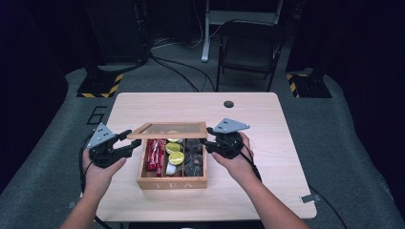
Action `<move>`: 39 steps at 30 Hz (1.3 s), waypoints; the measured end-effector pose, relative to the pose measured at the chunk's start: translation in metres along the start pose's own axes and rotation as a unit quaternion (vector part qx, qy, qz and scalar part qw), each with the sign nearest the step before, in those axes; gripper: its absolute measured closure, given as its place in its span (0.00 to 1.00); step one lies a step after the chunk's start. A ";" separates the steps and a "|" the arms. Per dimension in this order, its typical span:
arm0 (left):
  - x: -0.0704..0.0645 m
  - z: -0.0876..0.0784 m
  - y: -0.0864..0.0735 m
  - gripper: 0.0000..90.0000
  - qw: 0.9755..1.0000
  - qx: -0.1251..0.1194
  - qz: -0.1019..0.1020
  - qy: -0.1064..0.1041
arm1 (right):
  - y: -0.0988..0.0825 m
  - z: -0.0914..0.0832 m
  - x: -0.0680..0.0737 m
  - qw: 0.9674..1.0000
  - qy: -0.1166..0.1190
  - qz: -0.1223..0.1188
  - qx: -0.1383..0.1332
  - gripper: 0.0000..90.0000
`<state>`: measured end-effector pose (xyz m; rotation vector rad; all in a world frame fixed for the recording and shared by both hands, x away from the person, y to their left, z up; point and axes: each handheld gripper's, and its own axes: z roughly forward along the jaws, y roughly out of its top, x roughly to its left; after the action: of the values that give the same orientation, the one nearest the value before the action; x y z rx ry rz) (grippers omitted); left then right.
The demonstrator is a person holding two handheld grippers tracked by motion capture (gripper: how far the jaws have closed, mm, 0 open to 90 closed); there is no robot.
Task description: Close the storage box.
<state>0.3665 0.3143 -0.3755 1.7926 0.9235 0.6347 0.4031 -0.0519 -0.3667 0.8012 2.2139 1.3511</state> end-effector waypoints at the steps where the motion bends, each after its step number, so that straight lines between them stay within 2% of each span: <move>1: 0.000 -0.001 -0.002 0.54 1.000 0.002 0.001 -0.001 | -0.003 -0.001 0.002 1.000 0.000 0.003 -0.001 0.61; 10: -0.007 -0.005 -0.019 0.55 1.000 0.005 0.003 -0.005 | -0.021 -0.005 0.011 1.000 0.008 0.003 0.003 0.60; 16: -0.009 -0.006 -0.030 0.55 1.000 0.005 -0.005 -0.010 | -0.030 -0.008 0.018 1.000 0.005 -0.016 0.001 0.60; 21: -0.012 -0.007 -0.036 0.55 1.000 0.013 0.000 -0.008 | -0.040 -0.010 0.022 1.000 0.008 -0.007 -0.007 0.60; 26: -0.012 -0.008 -0.044 0.55 1.000 0.019 -0.015 -0.019 | -0.047 -0.012 0.026 1.000 0.008 -0.007 -0.005 0.60; 29: -0.012 -0.008 -0.049 0.55 0.999 0.024 -0.016 -0.026 | -0.051 -0.012 0.027 1.000 0.014 -0.008 0.003 0.60; 34: -0.016 -0.009 -0.056 0.56 0.999 0.036 -0.006 -0.022 | -0.060 -0.011 0.031 1.000 0.018 0.008 0.006 0.60; 35: -0.017 -0.009 -0.057 0.56 0.999 0.037 -0.003 -0.022 | -0.062 -0.012 0.032 1.000 0.023 0.005 0.009 0.61; 37: -0.018 -0.009 -0.058 0.56 0.999 0.039 0.003 -0.018 | -0.064 -0.011 0.034 1.000 0.015 0.006 0.009 0.60; 39: -0.019 -0.008 -0.060 0.56 0.999 0.036 0.001 -0.017 | -0.066 -0.011 0.034 1.000 0.012 -0.005 0.006 0.60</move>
<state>0.3313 0.3169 -0.4286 1.8633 0.9327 0.5773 0.3541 -0.0597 -0.4229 0.7817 2.2434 1.3513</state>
